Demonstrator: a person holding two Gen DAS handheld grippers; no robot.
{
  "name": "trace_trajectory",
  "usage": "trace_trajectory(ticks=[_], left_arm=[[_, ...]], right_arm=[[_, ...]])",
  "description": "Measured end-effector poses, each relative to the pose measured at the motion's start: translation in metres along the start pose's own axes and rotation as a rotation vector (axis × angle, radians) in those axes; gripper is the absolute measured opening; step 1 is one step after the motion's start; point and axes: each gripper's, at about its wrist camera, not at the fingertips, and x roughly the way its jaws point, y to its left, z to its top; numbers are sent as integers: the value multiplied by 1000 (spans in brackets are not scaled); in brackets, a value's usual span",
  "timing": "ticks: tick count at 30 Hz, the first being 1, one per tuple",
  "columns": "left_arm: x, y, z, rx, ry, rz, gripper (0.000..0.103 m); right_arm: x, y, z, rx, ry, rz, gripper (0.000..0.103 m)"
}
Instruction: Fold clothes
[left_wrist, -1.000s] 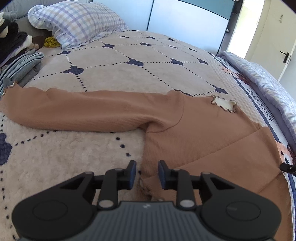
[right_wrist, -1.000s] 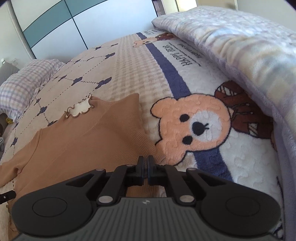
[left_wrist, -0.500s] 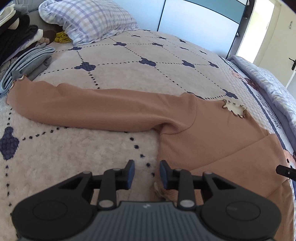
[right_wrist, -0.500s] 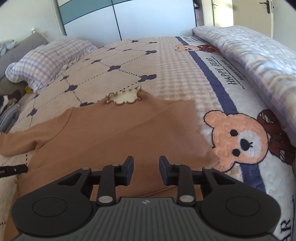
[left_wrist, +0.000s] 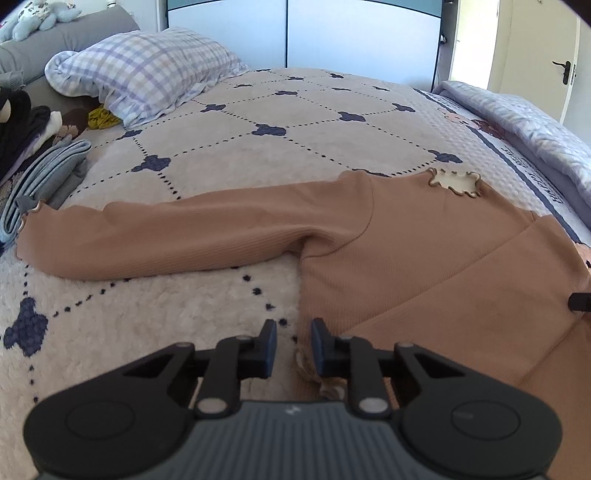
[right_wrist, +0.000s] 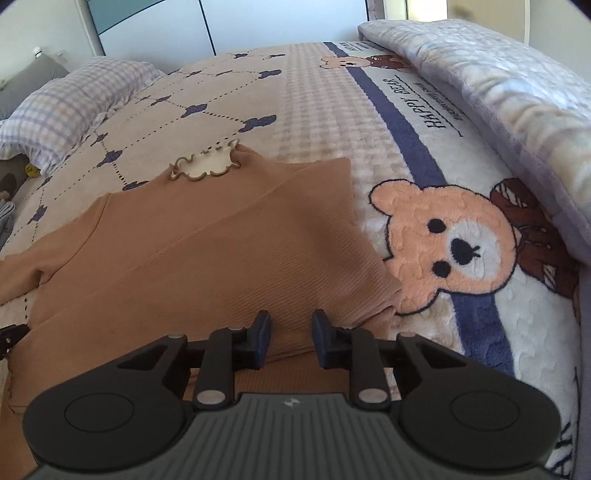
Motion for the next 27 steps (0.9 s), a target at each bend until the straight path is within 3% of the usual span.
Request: trace_trajectory(ticks=[4,9,11,13,21,22,27], left_arm=[[-16,-2,-3,3,-33,14,1],[-13,22,3,-80,-10,4,3],[-6,43,8,-168,4,-4,12],[0,68,13,-269,7,21,39],[4,175,18,-664,-86,200,49],[4,188,19,-689,-107,212,55],[12,245,29,-726,-168,274,66]], right_arm=[[-4,1,1,-21,-34,-42,33],[-6,7,4,-58,-50,-50,38],[-7,12,4,-89,-58,-67,41],[-6,15,4,-101,-60,-60,42],[-8,22,5,-121,-76,-41,44],[-8,22,5,-119,-79,-37,44],[-11,16,8,-95,-95,-40,45]])
